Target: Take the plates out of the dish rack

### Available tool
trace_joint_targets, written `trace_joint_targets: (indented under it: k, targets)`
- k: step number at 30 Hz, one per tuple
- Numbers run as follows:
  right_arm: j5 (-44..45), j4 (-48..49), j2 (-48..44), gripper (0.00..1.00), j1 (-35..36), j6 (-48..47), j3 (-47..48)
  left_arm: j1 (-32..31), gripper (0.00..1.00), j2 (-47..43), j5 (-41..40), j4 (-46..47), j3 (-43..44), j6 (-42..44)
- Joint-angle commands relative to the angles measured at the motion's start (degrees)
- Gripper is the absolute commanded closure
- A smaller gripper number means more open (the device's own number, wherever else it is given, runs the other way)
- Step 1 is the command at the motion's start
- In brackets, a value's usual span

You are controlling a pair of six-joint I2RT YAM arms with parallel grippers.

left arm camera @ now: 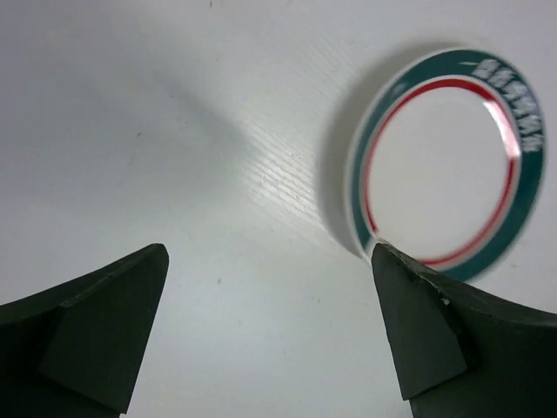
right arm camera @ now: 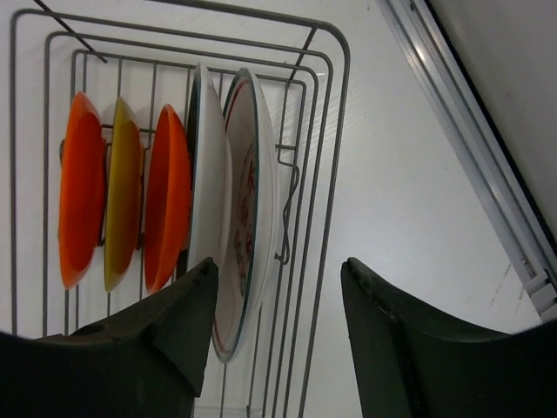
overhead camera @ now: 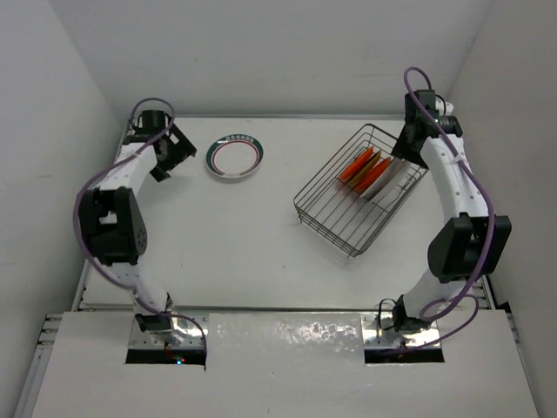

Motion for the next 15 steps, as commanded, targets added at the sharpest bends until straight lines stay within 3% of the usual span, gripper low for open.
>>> trace_joint_targets:
  k: [1,5,9,11,13,15]
  targets:
    - [-1.36,4.38,0.08,0.43,0.12,1.2,-2.01,0.19,0.0,-12.32,-4.01,-1.7,-2.17,2.62]
    - [-0.57,4.74,1.31,0.59,0.12,2.78,-3.95,0.1,0.0,-18.9,0.38,-4.16,-3.58,3.67]
    - [-0.22,6.15,-0.09,0.86,0.12,4.97,-6.59,-0.08,0.0,-22.35,3.02,-4.68,-5.51,4.11]
    - [-0.39,5.97,-0.01,0.88,0.12,5.77,-6.24,0.01,0.0,-22.88,3.03,-5.21,-5.25,4.46]
    - [-0.39,5.36,0.26,0.98,0.12,6.74,-5.54,0.01,0.0,-22.88,3.11,-6.18,-4.2,5.08]
    - [0.65,3.44,0.08,0.99,0.12,7.53,-3.26,0.1,0.0,-22.71,3.03,-7.5,-2.36,5.52]
